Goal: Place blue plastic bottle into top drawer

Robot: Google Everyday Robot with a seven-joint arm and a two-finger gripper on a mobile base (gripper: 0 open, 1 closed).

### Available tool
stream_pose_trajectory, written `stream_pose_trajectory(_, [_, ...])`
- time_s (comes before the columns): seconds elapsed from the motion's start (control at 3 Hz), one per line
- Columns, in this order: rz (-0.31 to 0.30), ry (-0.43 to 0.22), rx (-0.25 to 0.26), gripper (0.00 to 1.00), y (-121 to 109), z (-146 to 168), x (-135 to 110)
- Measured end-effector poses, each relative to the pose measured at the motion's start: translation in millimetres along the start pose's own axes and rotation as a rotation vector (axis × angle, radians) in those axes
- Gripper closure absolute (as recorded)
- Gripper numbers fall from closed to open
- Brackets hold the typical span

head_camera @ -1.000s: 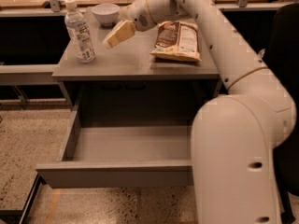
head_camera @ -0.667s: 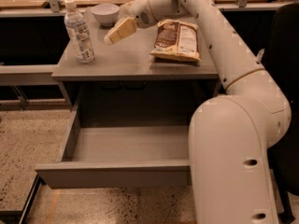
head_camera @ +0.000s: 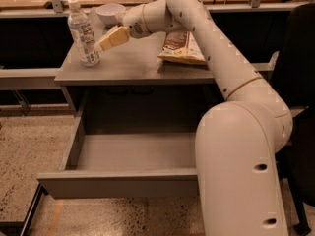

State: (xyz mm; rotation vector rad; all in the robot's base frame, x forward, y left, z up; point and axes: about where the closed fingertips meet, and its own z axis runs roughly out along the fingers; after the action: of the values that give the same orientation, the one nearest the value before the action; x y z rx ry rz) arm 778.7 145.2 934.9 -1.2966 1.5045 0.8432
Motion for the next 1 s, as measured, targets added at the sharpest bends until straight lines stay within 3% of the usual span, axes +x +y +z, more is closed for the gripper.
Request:
stream_pose_trajectory(0.67, [-0.009, -0.105, -0.076, 0.0, -9, 97, -2])
stream_pose_trajectory(1.0, [-0.01, -0.122, -0.107, 0.18, -6, 133, -3])
